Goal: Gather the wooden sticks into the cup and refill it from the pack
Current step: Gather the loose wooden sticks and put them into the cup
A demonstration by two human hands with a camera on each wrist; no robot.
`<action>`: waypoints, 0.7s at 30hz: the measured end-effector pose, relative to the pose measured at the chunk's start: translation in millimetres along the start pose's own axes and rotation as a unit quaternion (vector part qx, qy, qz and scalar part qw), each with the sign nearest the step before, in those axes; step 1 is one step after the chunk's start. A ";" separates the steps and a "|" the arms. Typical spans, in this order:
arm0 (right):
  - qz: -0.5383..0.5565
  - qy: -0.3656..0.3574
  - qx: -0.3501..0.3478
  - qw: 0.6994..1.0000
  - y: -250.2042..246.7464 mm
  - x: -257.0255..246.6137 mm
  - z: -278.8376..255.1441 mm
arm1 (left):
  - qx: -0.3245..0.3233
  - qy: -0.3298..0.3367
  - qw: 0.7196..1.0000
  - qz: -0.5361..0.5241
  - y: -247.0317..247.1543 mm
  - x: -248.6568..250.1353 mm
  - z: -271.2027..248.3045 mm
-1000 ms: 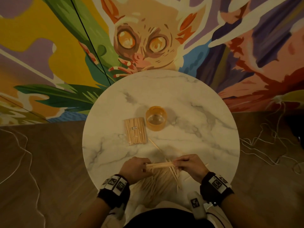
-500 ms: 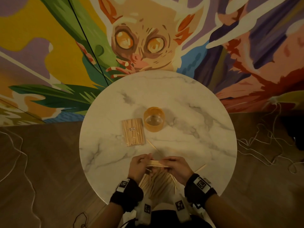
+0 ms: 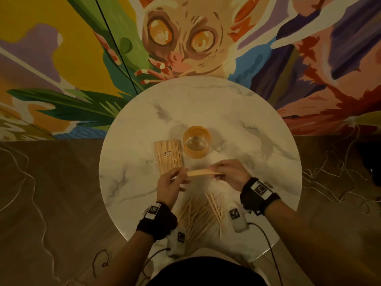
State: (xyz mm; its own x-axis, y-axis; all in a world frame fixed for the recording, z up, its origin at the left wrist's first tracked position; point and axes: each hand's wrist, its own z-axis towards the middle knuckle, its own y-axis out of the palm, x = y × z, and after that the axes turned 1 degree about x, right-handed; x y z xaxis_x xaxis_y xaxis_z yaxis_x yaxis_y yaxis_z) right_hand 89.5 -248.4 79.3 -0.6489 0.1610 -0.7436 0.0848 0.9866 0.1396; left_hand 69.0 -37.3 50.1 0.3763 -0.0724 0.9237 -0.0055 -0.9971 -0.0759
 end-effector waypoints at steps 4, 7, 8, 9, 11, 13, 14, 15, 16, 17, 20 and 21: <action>-0.072 -0.105 0.045 0.991 -22.9 -73.7 24.8 | -0.032 0.133 0.939 0.315 -18.4 -14.8 44.9; -0.181 -0.183 0.069 0.964 -26.0 -117.2 46.5 | -0.130 0.111 0.826 0.536 -33.7 -31.6 74.1; -0.226 -0.200 0.071 0.951 -23.2 -126.7 54.2 | -0.140 0.116 0.808 0.560 -41.4 -34.6 80.7; -0.277 -0.213 0.070 0.934 -18.4 -132.8 61.4 | -0.138 0.127 0.800 0.570 -48.9 -34.3 84.8; -0.395 -0.232 0.049 0.888 -2.2 -137.4 72.9 | -0.126 0.124 0.805 0.566 -62.0 -27.3 88.1; -0.517 -0.238 -0.002 0.822 18.8 -132.9 82.5 | -0.116 0.121 0.816 0.554 -69.3 -20.8 84.3; -0.570 -0.236 -0.031 0.786 28.8 -128.6 87.3 | -0.112 0.140 0.817 0.547 -70.5 -19.2 78.6; -0.613 -0.225 -0.055 0.755 37.1 -123.8 90.9 | -0.114 0.164 0.817 0.540 -70.3 -19.4 70.8; -0.646 -0.213 -0.069 0.730 43.1 -119.2 93.2 | -0.120 0.191 0.818 0.530 -68.8 -20.7 60.9; -0.671 -0.204 -0.072 0.709 46.1 -115.8 94.5 | -0.128 0.214 0.820 0.516 -67.2 -24.8 50.4; -0.695 -0.216 -0.045 0.685 41.0 -115.5 91.2 | -0.197 0.184 0.836 0.478 -62.4 -37.1 14.4; -0.691 -0.230 -0.038 0.684 35.8 -117.6 87.3 | -0.223 0.151 0.836 0.478 -62.5 -42.6 4.1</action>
State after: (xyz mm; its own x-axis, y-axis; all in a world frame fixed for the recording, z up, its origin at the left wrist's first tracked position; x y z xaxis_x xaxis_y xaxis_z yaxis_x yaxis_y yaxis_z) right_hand 234.9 -229.6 114.7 0.2376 -0.9156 -0.3243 -0.4202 0.2041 -0.8842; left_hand 57.1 28.2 13.9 -0.2486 -0.7768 0.5786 -0.5408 -0.3843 -0.7482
